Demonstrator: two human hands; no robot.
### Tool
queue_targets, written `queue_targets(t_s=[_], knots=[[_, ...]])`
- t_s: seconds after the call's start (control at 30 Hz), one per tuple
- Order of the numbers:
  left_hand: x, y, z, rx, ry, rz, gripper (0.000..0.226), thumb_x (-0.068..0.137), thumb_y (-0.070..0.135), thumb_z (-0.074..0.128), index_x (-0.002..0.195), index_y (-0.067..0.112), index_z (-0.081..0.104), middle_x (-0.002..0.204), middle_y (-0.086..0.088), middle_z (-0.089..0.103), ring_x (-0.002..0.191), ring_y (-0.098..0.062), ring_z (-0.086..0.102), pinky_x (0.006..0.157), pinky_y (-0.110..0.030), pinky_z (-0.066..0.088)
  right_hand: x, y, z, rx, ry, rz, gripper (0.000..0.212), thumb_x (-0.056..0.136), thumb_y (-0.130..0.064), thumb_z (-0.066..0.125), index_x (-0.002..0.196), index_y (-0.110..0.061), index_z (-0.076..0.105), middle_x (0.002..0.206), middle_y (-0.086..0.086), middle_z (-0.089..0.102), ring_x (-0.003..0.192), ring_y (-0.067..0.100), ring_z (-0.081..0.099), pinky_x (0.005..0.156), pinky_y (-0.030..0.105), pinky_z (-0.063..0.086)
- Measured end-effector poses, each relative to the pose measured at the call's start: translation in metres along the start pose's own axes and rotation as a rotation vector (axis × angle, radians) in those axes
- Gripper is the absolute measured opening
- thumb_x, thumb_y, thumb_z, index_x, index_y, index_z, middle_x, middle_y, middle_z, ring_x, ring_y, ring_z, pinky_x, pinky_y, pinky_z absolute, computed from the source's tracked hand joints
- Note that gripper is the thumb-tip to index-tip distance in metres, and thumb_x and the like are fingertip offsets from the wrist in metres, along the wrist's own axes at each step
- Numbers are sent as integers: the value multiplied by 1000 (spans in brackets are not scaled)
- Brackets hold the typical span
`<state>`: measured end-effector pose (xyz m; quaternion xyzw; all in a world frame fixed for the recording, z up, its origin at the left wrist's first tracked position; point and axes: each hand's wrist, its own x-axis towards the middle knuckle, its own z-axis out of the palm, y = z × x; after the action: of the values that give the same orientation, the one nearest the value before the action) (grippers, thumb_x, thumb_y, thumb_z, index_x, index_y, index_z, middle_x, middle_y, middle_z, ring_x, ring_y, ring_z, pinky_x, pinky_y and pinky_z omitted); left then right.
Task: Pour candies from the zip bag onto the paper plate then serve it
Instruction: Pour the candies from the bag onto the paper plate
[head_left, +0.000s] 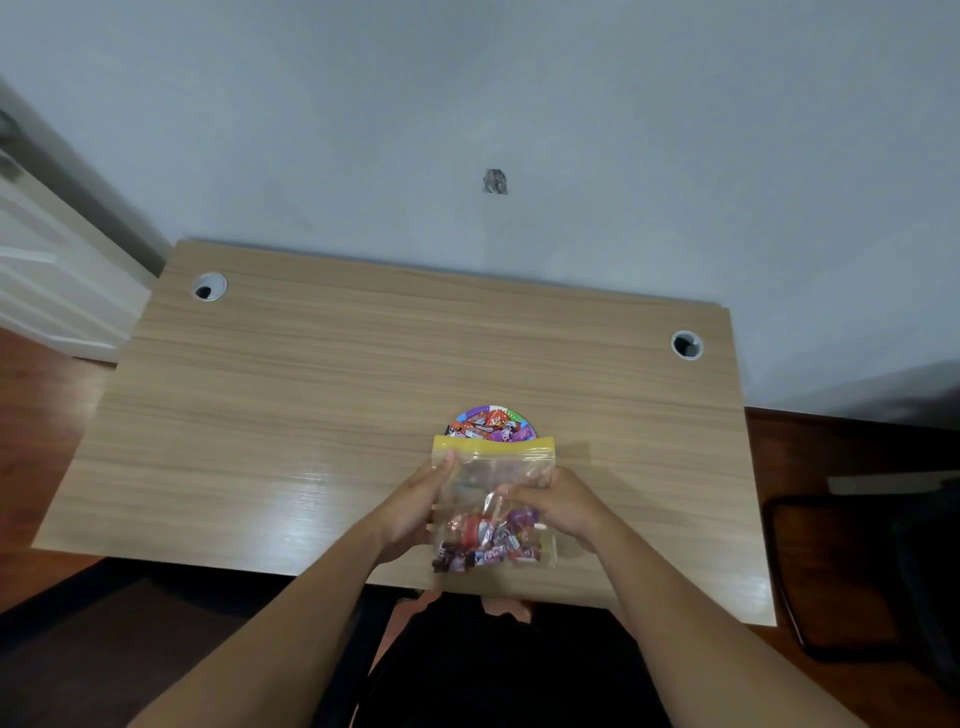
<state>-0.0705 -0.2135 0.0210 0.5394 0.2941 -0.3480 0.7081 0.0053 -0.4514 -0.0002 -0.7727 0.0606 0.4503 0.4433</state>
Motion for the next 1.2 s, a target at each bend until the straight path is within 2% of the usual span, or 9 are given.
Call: queue_targets(t_s=[0.13, 0.27, 0.3, 0.43, 0.6, 0.7, 0.87, 1.03, 1.2], knots=[[5, 4, -1, -62, 127, 153, 40, 103, 60, 57, 130, 32, 69, 129, -4, 80, 107, -27, 78, 89, -54, 64, -4, -16, -4, 79, 16, -62, 35, 86, -48, 89, 109, -22, 87, 105, -3, 88, 105, 27, 83, 96, 48, 63], [7, 17, -6, -152, 191, 251, 39, 103, 48, 66, 128, 19, 73, 132, -10, 78, 123, -35, 74, 93, -57, 62, -7, -35, -14, 90, 13, -90, 42, 90, -58, 82, 85, -17, 86, 69, -24, 78, 72, -10, 72, 88, 30, 62], [8, 22, -8, -174, 194, 272, 40, 103, 45, 67, 127, 14, 73, 132, -13, 77, 124, -35, 73, 96, -61, 61, -6, -38, -17, 83, 7, -104, 40, 89, -59, 81, 92, -20, 88, 73, -27, 78, 78, -12, 73, 92, 29, 62], [4, 42, -20, -181, 249, 358, 36, 104, 32, 68, 123, 2, 74, 107, -9, 78, 108, -24, 67, 87, -47, 62, -1, -55, -29, 159, 105, -219, 36, 88, -47, 87, 112, -22, 89, 111, -8, 87, 116, 15, 79, 103, 35, 59], [-2, 73, -29, -73, 270, 499, 14, 106, 26, 67, 105, 15, 76, 96, -5, 70, 94, -15, 76, 75, -30, 62, -6, -85, -49, 104, 94, -275, 35, 89, -42, 86, 114, -18, 88, 109, -6, 87, 113, 6, 78, 101, 22, 55], [-6, 89, -31, -35, 303, 570, 11, 108, 24, 63, 113, 16, 67, 95, -2, 68, 85, -8, 82, 69, -21, 62, -8, -93, -56, 31, 103, -263, 37, 86, -52, 85, 112, -26, 89, 109, -14, 86, 107, -7, 76, 96, 22, 53], [-8, 100, -39, 37, 361, 629, 12, 105, 24, 69, 93, 26, 68, 97, 1, 72, 92, -14, 74, 84, -38, 52, -10, -102, -63, 30, 104, -286, 30, 90, -32, 88, 116, -18, 86, 108, -9, 87, 92, -9, 77, 88, 20, 53], [-7, 104, -46, 110, 447, 709, 7, 97, 8, 76, 91, 7, 74, 76, 8, 70, 66, -2, 59, 72, -23, 47, -12, -113, -69, -74, 120, -350, 27, 87, -39, 91, 110, -26, 86, 106, -1, 87, 91, 5, 73, 85, 28, 48], [-8, 107, -48, 219, 529, 748, 10, 91, 7, 81, 89, -1, 76, 84, -14, 74, 77, -12, 63, 73, -21, 50, -18, -134, -68, -279, 127, -364, 39, 80, -52, 92, 115, -37, 83, 111, -14, 82, 105, 4, 75, 92, 30, 55]])
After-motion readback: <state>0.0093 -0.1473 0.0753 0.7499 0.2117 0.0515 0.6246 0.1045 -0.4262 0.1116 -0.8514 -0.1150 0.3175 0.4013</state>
